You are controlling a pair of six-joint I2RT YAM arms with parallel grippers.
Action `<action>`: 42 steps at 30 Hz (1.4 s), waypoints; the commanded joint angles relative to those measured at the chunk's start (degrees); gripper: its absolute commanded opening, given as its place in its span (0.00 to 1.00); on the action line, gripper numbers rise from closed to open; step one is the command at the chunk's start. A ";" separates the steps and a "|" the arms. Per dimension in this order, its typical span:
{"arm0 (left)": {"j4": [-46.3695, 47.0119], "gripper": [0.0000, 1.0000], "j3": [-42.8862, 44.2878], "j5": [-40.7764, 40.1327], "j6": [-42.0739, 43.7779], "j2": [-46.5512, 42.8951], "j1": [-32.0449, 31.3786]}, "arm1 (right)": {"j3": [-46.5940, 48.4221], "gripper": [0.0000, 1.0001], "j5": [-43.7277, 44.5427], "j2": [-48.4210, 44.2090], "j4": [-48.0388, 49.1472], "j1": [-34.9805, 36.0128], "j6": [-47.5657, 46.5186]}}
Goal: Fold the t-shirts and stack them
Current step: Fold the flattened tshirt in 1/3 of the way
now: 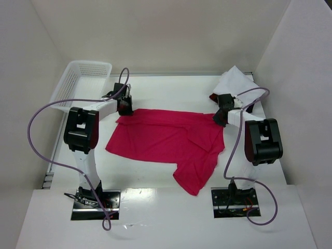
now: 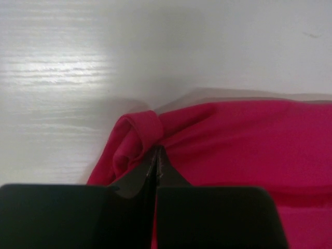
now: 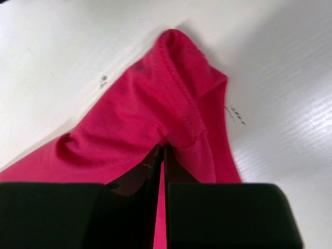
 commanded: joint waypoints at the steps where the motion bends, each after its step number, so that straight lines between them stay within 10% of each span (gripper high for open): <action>1: -2.17 0.00 -1.66 -2.77 -1.28 -3.22 -1.33 | 4.23 0.09 -0.56 1.47 0.21 -0.09 -3.69; 24: -1.74 0.00 -11.17 -9.36 -15.35 -13.33 1.04 | 19.71 0.09 -7.43 13.35 0.73 4.13 -7.30; 30: -0.68 0.24 -7.02 -8.58 -11.57 -13.33 1.04 | 17.95 0.14 -7.43 11.06 0.73 4.13 -7.30; 42: -2.34 0.28 -7.99 -11.39 -10.51 -12.01 1.65 | 15.49 0.19 -7.43 9.39 1.26 4.13 -7.91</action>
